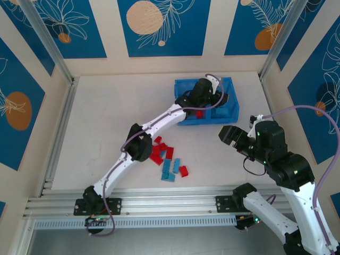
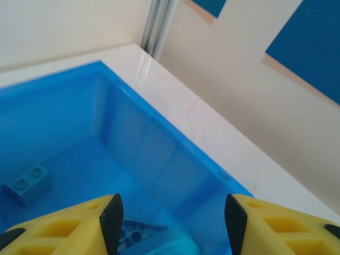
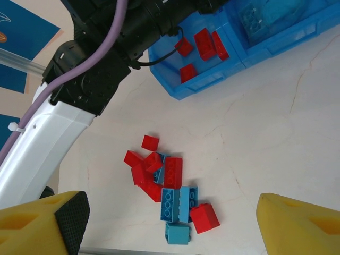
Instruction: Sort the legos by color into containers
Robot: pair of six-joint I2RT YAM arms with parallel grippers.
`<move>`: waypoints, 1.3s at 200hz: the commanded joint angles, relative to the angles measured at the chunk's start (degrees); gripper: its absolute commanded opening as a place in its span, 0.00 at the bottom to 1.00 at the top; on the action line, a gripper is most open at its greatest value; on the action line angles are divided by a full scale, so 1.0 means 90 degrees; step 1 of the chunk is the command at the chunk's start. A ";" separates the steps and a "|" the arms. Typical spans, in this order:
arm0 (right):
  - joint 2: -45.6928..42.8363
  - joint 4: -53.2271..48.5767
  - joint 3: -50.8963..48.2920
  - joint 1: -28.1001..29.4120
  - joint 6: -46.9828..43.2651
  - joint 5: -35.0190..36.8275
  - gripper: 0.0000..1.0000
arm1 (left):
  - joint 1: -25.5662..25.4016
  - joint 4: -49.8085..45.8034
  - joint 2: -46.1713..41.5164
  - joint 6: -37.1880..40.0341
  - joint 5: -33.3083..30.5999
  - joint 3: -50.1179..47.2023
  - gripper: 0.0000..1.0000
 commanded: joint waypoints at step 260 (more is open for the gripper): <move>0.2924 0.1177 -0.0499 0.0961 -0.0968 -0.0865 0.83 | 0.0272 -0.2488 -0.7975 -0.3141 -0.1116 -1.0437 0.75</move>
